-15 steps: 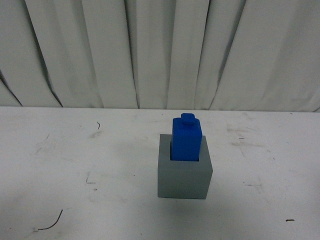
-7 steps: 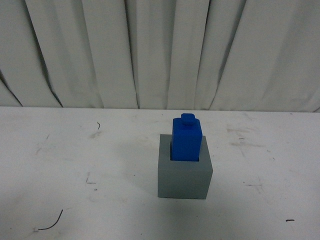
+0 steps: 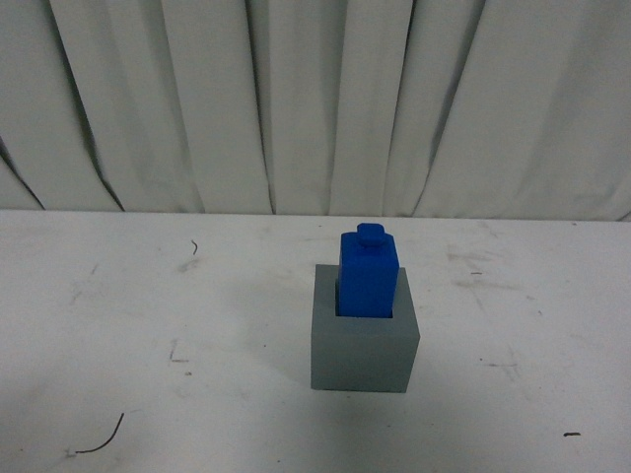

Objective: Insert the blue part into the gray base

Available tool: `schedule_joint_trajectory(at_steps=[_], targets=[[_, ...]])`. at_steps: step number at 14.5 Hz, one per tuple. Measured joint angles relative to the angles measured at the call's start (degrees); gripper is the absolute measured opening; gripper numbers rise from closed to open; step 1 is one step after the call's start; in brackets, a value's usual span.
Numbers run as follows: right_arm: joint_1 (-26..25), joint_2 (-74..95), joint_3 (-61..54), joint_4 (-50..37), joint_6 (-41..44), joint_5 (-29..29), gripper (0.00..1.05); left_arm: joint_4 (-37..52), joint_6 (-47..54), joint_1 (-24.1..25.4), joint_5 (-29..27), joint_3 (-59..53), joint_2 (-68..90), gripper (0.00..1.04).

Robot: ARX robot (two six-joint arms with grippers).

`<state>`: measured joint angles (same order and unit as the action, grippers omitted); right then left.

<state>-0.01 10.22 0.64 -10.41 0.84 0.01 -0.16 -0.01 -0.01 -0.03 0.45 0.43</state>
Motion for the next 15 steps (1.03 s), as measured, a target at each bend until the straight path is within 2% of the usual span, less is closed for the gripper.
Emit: schedule_joint_trajectory(at_steps=[1,2,5,6,13,14,15], targets=[[0.0,-0.76,0.0,1.07,0.0,0.0,0.02,0.0,0.0,0.0,0.02,0.0,0.0,0.98],[0.0,-6.4,0.04,9.86,-0.02,-0.09,0.02,0.0,0.0,0.0,0.0,0.0,0.0,0.98],[0.0,-9.94,0.02,10.71,-0.02,0.0,0.02,0.02,0.0,0.0,0.02,0.0,0.0,0.98],[0.0,-10.01,0.02,10.51,-0.02,0.0,0.06,-0.02,0.0,0.0,0.02,0.0,0.0,0.98],[0.0,-10.01,0.02,10.62,-0.02,0.0,0.96,0.0,0.0,0.0,0.02,0.0,0.0,0.98],[0.0,-10.01,0.02,10.62,-0.09,0.02,1.0,0.0,0.0,0.0,0.02,0.0,0.0,0.98],[0.0,-10.01,0.02,10.62,-0.07,0.02,0.97,0.0,0.0,0.0,0.02,0.0,0.0,0.98]])
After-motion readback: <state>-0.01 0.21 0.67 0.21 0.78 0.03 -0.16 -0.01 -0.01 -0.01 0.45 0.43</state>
